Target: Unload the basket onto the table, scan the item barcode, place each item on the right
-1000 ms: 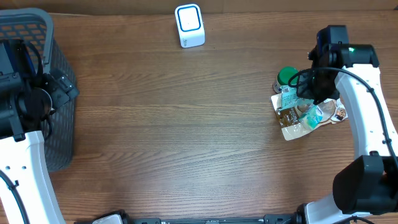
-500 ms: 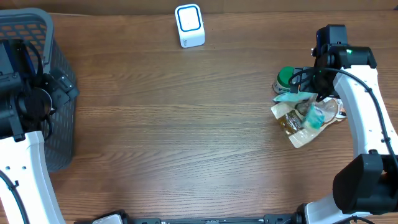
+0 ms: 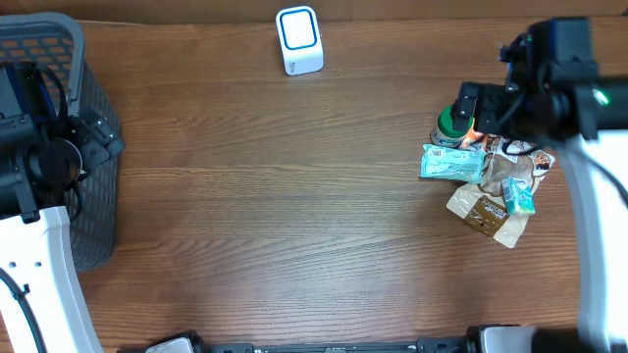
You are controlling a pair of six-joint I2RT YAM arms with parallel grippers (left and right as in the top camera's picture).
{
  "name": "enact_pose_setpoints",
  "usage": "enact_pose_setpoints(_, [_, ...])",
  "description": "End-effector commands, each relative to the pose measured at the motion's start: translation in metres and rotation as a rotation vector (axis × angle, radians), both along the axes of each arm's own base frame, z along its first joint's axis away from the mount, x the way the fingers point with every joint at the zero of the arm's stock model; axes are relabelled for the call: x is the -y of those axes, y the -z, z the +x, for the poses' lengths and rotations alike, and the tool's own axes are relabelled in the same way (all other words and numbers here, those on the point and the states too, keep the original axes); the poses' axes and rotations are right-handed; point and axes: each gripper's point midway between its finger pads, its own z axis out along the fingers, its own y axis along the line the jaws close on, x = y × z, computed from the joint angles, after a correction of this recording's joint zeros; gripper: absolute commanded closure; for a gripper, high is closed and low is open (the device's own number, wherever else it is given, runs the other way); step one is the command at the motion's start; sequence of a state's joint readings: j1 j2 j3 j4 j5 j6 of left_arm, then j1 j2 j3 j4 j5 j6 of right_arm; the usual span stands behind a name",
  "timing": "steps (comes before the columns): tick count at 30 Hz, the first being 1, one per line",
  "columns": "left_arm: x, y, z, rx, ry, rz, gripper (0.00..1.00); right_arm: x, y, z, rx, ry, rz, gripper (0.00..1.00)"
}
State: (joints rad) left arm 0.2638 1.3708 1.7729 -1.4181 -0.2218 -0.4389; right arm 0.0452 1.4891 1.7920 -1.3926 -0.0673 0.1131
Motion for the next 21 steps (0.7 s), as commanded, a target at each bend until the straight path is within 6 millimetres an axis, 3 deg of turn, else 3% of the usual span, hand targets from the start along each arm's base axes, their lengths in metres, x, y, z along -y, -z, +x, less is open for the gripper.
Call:
enact_pose_setpoints(1, [-0.004,-0.004,0.000,0.009,-0.014,0.013,0.01,-0.022,-0.062,-0.034,0.183,-0.066,0.064,0.00])
enact_pose_setpoints(5, [-0.004,-0.004,0.000,0.009,-0.014,0.013,0.01,-0.038,-0.099,-0.074,0.313,-0.139,0.111,0.00])
enact_pose_setpoints(10, [-0.004,-0.004,0.000,0.009,-0.014,0.013,0.00,-0.048,-0.129,-0.113,0.421,-0.209,0.185,0.00])
enact_pose_setpoints(15, [-0.004,-0.004,0.000,0.009,-0.014,0.013,0.01,-0.047,-0.139,-0.129,0.471,-0.216,0.190,0.00])
enact_pose_setpoints(21, [-0.004,-0.004,0.000,0.010,-0.014,0.013,0.00,-0.046,-0.133,-0.132,0.444,-0.213,0.187,0.00])
